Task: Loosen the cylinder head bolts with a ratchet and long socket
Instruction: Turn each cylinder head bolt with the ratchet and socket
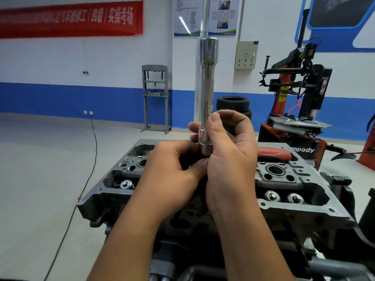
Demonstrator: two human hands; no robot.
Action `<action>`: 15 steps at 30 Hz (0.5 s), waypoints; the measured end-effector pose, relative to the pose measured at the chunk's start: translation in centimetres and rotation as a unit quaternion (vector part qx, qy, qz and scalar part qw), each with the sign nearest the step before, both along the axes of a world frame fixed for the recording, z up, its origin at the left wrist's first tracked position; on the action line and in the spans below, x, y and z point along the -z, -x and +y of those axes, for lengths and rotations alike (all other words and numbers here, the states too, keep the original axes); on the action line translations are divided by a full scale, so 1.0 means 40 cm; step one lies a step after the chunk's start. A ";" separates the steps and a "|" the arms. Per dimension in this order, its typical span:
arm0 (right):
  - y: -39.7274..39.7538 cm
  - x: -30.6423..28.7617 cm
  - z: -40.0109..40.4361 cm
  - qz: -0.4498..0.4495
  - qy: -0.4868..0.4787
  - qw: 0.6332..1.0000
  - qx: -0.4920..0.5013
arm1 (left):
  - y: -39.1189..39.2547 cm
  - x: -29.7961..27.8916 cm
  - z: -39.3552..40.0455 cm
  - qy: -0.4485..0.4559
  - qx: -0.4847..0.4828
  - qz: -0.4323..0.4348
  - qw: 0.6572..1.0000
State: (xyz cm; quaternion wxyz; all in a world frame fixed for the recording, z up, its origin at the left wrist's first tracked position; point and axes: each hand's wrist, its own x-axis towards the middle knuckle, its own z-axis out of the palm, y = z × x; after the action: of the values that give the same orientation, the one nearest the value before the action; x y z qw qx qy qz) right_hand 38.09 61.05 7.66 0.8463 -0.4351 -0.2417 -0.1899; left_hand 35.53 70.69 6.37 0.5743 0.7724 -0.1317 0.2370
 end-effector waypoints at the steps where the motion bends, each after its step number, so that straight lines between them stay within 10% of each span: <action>1: 0.000 0.000 0.000 0.001 -0.001 1.000 0.009 | -0.002 0.001 -0.003 -0.003 -0.028 -0.006 1.000; 15: 0.003 -0.006 -0.001 0.015 -0.002 0.999 0.038 | -0.005 0.005 -0.005 0.005 -0.025 -0.017 1.000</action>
State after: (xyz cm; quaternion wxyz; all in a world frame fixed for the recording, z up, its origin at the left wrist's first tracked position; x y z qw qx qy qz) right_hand 37.98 61.01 7.88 0.8431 -0.4448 -0.2118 -0.2157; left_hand 35.74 70.50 6.17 0.5695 0.7686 -0.1210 0.2652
